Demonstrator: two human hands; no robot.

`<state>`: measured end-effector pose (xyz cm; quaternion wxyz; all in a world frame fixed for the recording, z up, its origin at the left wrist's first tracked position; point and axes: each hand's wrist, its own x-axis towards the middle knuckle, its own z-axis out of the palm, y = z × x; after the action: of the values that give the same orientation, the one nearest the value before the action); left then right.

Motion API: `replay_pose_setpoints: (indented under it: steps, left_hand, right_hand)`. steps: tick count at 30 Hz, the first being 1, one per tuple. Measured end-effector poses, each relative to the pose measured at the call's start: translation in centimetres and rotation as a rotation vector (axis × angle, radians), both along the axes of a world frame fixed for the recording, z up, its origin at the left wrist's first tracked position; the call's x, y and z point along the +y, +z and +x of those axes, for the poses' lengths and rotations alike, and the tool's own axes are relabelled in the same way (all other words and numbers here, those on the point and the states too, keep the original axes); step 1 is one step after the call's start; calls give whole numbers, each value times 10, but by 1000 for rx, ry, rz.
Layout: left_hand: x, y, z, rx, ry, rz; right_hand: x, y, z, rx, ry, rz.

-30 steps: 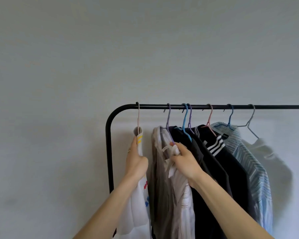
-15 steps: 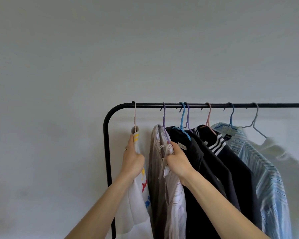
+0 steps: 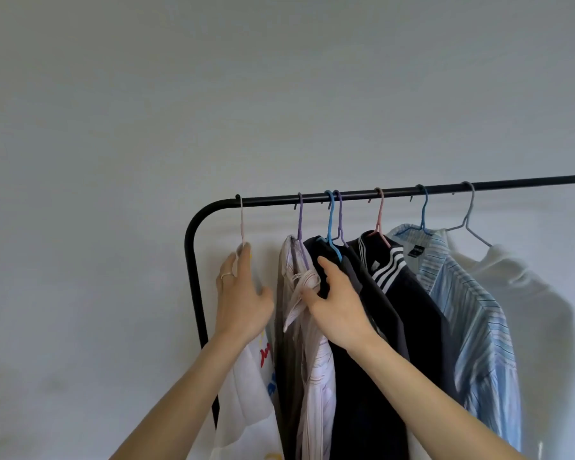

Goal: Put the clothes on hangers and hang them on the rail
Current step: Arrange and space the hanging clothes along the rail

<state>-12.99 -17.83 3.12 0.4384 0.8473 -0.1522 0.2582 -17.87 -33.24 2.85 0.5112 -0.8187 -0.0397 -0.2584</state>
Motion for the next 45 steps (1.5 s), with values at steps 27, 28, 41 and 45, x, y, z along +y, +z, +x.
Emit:
replay_pose_setpoints:
  steps: [27, 28, 41, 45]
  left_hand:
    - [-99, -5, -1, 267, -242, -350]
    - [-101, -4, -1, 265, -249, -346]
    - [-105, -2, -7, 276, -225, -318]
    - [-103, -5, 0, 289, -242, -290]
  right_hand:
    - [-133, 7, -3, 216, -36, 431]
    - [-136, 9, -5, 215, -30, 400]
    - [-97, 9, 12, 166, 49, 240]
    - [-97, 7, 13, 158, 32, 237]
